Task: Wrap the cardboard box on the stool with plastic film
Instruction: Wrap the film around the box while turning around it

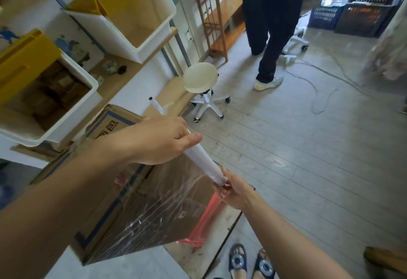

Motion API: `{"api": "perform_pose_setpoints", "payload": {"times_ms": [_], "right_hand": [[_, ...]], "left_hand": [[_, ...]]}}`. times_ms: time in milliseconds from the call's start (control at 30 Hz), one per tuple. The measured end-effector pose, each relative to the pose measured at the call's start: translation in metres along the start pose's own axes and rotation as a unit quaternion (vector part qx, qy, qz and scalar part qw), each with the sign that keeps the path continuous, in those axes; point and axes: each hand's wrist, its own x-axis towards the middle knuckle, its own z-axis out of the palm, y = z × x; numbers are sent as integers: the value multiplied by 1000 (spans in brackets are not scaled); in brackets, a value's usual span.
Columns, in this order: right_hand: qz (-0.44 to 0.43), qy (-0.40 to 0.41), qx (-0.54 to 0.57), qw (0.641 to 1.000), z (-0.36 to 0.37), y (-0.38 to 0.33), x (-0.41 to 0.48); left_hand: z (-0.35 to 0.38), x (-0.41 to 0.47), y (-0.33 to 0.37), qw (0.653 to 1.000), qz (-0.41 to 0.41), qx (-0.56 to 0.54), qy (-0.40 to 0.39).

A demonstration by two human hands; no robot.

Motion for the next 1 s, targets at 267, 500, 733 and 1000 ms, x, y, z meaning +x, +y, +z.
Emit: {"api": "perform_pose_setpoints", "payload": {"times_ms": [267,500,733,1000], "right_hand": [[-8,-42,109,993,-16,19,0],[-39,-80,115,989,-10,21,0],[-33,-73,128,989,-3,11,8],[-33,-59,41,997,11,-2,18]], "left_hand": [[5,2,-3,999,49,21,13],[3,14,-4,991,18,-86,100],[0,11,0,989,-59,-64,118],[3,13,-13,987,-52,-46,147]]}}
